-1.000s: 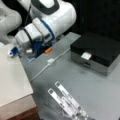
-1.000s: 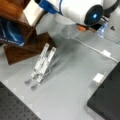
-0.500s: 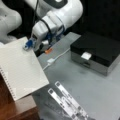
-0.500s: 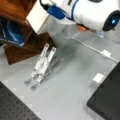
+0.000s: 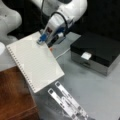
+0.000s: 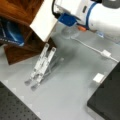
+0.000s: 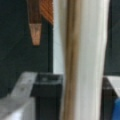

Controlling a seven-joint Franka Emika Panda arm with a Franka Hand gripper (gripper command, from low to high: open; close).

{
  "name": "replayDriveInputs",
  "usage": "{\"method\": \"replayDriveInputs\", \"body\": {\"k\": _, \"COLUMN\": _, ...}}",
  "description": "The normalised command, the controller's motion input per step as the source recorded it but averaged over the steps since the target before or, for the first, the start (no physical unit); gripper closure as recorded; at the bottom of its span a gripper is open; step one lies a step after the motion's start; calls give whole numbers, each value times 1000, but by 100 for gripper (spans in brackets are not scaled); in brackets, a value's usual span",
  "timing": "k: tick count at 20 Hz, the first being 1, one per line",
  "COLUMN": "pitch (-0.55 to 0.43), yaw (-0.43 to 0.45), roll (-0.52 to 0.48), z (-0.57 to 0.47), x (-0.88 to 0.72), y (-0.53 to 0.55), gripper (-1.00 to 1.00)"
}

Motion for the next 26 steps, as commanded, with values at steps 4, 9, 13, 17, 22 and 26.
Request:
{"method": "replayDriveInputs", "body": {"k": 4, "pitch": -116, "yaw": 72, "roll": -98, "z": -158, "x": 373, "y": 265, "gripper": 100}}
{"method": "replayDriveInputs", "body": {"k": 9, "pitch": -106, "yaw": 10, "roll": -167, "z": -146, "x": 404, "y": 201, "gripper": 100}}
{"method": "replayDriveInputs", "body": {"k": 13, "pitch": -142, "yaw": -45, "roll": -179, "z": -172, "x": 412, "y": 183, "gripper": 100}}
{"method": "replayDriveInputs", "body": {"k": 17, "pitch": -92, "yaw": -148, "roll": -261, "z": -267, "x": 409, "y": 209, "gripper": 100}}
{"method": "replayDriveInputs", "body": {"k": 22, "pitch": 4, "yaw": -216, "roll": -275, "z": -240, "x": 440, "y": 198, "gripper": 100}}
{"method": "replayDriveInputs", "body": {"k": 26, "pitch": 12, "yaw": -239, "roll": -174, "z": -150, "x": 452, "y": 186, "gripper": 100}}
